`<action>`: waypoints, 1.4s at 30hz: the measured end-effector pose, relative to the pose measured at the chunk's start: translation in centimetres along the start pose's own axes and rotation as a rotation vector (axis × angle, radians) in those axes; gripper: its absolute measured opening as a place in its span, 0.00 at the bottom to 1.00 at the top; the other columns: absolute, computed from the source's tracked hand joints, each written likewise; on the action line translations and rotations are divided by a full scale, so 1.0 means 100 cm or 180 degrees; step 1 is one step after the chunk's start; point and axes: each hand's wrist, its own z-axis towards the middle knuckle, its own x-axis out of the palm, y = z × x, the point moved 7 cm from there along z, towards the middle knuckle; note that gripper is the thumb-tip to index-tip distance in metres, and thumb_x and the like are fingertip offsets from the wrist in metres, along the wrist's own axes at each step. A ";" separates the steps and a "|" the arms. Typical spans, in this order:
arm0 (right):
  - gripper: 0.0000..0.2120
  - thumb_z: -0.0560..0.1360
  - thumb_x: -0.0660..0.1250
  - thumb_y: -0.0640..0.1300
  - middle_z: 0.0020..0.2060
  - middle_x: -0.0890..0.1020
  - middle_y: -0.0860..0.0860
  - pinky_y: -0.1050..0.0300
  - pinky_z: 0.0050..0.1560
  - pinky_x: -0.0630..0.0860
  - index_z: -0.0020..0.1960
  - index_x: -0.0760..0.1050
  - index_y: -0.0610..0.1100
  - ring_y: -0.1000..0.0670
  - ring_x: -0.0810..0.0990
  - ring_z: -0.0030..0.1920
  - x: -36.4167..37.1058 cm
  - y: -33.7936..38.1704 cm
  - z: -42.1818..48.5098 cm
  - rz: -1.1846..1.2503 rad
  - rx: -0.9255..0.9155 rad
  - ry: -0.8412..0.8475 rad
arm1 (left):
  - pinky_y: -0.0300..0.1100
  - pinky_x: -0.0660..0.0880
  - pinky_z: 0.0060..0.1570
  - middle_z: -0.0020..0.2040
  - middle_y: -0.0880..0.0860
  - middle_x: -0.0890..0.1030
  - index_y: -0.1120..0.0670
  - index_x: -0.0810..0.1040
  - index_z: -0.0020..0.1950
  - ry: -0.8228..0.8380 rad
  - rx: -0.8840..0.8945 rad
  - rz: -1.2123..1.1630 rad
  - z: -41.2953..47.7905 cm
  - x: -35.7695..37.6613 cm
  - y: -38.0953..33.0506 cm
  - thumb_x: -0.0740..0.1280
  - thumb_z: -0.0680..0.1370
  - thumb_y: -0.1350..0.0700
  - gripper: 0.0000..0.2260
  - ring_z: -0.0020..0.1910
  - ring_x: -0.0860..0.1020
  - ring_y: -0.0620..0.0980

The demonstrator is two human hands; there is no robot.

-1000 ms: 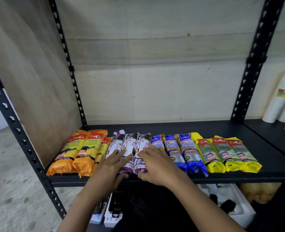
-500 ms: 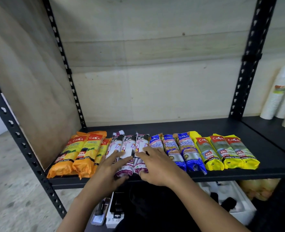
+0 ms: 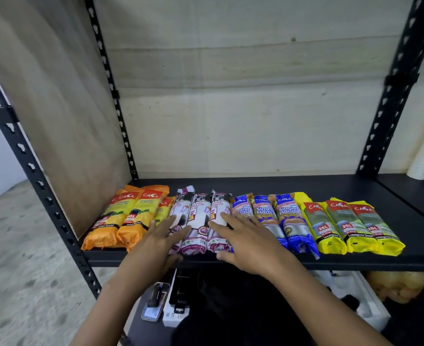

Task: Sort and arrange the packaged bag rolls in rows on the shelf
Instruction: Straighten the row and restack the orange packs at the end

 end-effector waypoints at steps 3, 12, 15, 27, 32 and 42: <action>0.35 0.79 0.58 0.65 0.81 0.49 0.51 0.40 0.78 0.48 0.80 0.47 0.60 0.45 0.45 0.80 0.003 -0.002 0.002 -0.0006 -0.0063 -0.0035 | 0.48 0.76 0.59 0.79 0.49 0.57 0.32 0.55 0.76 0.0103 0.0030 -0.0009 -0.001 -0.002 -0.006 0.69 0.77 0.47 0.33 0.76 0.62 0.53; 0.34 0.80 0.58 0.63 0.81 0.54 0.50 0.40 0.77 0.52 0.80 0.49 0.58 0.45 0.48 0.80 0.005 -0.001 0.004 -0.0155 -0.0112 -0.0244 | 0.45 0.79 0.35 0.71 0.51 0.73 0.36 0.72 0.69 0.0007 -0.0005 -0.0071 0.001 -0.004 -0.006 0.76 0.71 0.53 0.29 0.56 0.82 0.52; 0.34 0.80 0.58 0.62 0.81 0.53 0.49 0.39 0.77 0.52 0.81 0.48 0.58 0.44 0.48 0.80 0.007 -0.001 0.006 -0.0201 -0.0101 -0.0214 | 0.46 0.79 0.37 0.73 0.50 0.71 0.34 0.70 0.70 0.0019 -0.0035 -0.0053 0.005 -0.003 -0.005 0.74 0.73 0.51 0.28 0.55 0.82 0.51; 0.35 0.79 0.60 0.62 0.81 0.53 0.49 0.39 0.77 0.48 0.81 0.49 0.58 0.46 0.46 0.80 0.009 -0.004 0.009 -0.0067 -0.0080 -0.0124 | 0.49 0.81 0.44 0.75 0.51 0.67 0.34 0.68 0.71 -0.0078 -0.0056 -0.0026 0.007 -0.002 -0.004 0.71 0.75 0.51 0.27 0.60 0.80 0.53; 0.35 0.78 0.61 0.63 0.81 0.54 0.50 0.40 0.77 0.47 0.80 0.49 0.59 0.45 0.46 0.80 0.009 -0.005 0.009 -0.0044 -0.0076 -0.0087 | 0.49 0.81 0.45 0.76 0.51 0.67 0.34 0.67 0.72 -0.0086 -0.0031 -0.0058 0.007 0.001 -0.003 0.71 0.75 0.52 0.28 0.63 0.78 0.54; 0.37 0.76 0.53 0.72 0.80 0.56 0.50 0.43 0.77 0.47 0.79 0.58 0.55 0.48 0.48 0.80 -0.022 0.012 0.005 0.0165 -0.0059 -0.0223 | 0.46 0.80 0.52 0.80 0.50 0.51 0.35 0.57 0.76 -0.0490 0.0121 -0.0250 -0.018 -0.007 0.001 0.71 0.75 0.57 0.37 0.79 0.40 0.51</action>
